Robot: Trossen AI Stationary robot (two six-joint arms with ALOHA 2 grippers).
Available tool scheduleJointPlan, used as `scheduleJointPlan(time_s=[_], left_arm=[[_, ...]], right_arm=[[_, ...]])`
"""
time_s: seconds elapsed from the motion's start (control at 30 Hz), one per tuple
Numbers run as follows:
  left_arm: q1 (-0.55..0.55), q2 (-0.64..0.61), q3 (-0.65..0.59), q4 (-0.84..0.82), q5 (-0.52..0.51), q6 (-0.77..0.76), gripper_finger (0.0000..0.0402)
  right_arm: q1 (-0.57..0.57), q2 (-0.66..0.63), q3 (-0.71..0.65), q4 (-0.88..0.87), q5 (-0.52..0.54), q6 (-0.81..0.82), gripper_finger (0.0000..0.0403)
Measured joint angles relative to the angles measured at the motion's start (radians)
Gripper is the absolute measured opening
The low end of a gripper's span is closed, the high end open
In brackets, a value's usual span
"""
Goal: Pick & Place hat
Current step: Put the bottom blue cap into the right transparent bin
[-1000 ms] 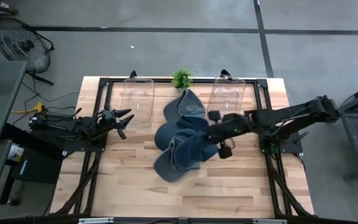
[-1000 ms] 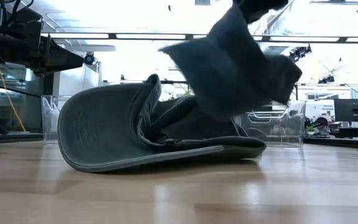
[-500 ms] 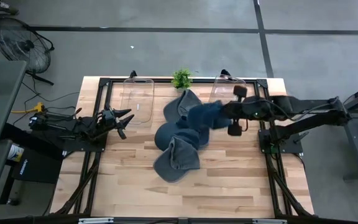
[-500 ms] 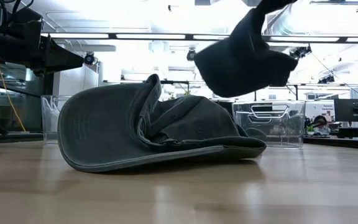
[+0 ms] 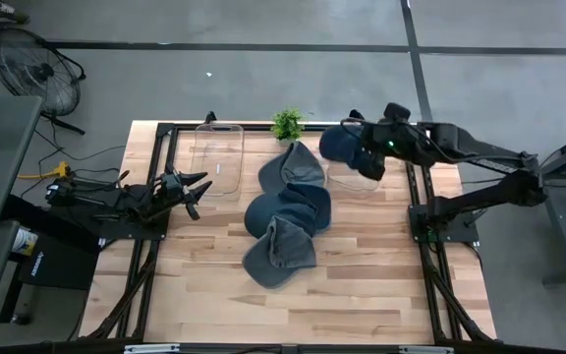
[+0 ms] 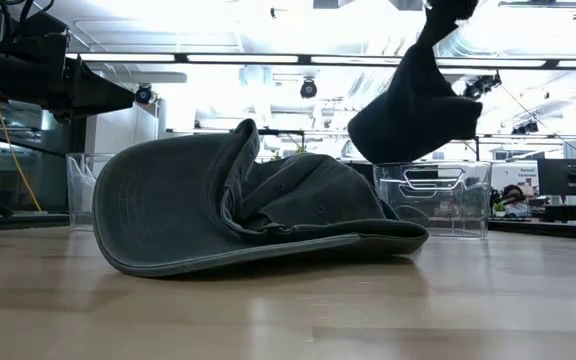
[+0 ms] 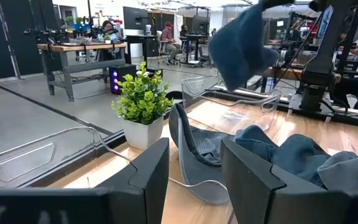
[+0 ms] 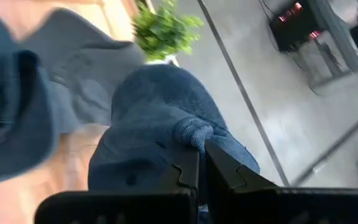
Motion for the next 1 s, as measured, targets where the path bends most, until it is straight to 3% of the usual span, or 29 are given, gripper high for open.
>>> scheduleJointPlan(time_s=[0.33,0.7,1.0], left_arm=[[0.0,0.0,0.0,0.0,0.0,0.0,0.0142],[0.0,0.0,0.0,0.0,0.0,0.0,0.0142],[0.0,0.0,0.0,0.0,0.0,0.0,0.0142]], right_arm=[[-0.088,0.165,0.137,-0.211,0.129,-0.068,0.0],[-0.071,0.344,0.271,-0.358,0.171,-0.248,0.0],[-0.036,0.396,0.281,-0.464,0.243,-0.256,0.0]])
